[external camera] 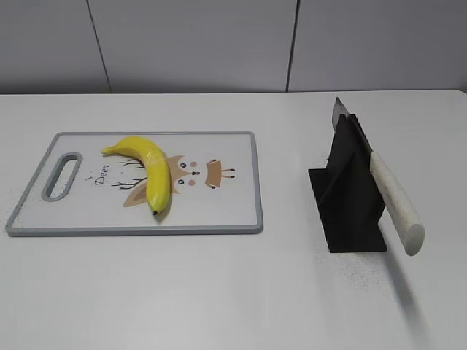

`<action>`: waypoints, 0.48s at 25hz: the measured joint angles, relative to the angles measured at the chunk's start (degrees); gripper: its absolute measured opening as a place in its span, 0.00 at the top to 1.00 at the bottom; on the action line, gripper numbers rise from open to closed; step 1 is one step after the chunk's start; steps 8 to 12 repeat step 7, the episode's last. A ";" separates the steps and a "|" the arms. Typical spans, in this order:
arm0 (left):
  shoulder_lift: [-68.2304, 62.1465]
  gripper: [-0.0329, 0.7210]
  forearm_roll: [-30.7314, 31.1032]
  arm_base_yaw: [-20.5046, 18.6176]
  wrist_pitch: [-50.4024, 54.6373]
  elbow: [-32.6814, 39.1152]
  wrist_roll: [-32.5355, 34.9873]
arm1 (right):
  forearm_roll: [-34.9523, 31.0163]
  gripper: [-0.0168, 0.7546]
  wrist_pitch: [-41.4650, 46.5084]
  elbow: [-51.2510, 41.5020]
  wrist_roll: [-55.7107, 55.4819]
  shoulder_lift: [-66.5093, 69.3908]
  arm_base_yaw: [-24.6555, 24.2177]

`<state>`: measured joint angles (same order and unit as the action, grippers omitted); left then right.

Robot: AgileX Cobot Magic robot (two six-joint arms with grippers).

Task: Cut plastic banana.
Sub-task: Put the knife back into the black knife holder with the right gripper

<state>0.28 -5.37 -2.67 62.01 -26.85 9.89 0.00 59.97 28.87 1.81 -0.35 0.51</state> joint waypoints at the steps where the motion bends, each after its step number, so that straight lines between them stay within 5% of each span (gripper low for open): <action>1: 0.00 0.28 0.00 0.00 0.00 0.00 0.00 | 0.00 0.24 0.00 0.00 0.00 0.00 0.00; 12: 0.00 0.28 0.00 0.00 0.00 0.00 0.00 | 0.00 0.24 0.00 0.00 0.00 0.00 0.00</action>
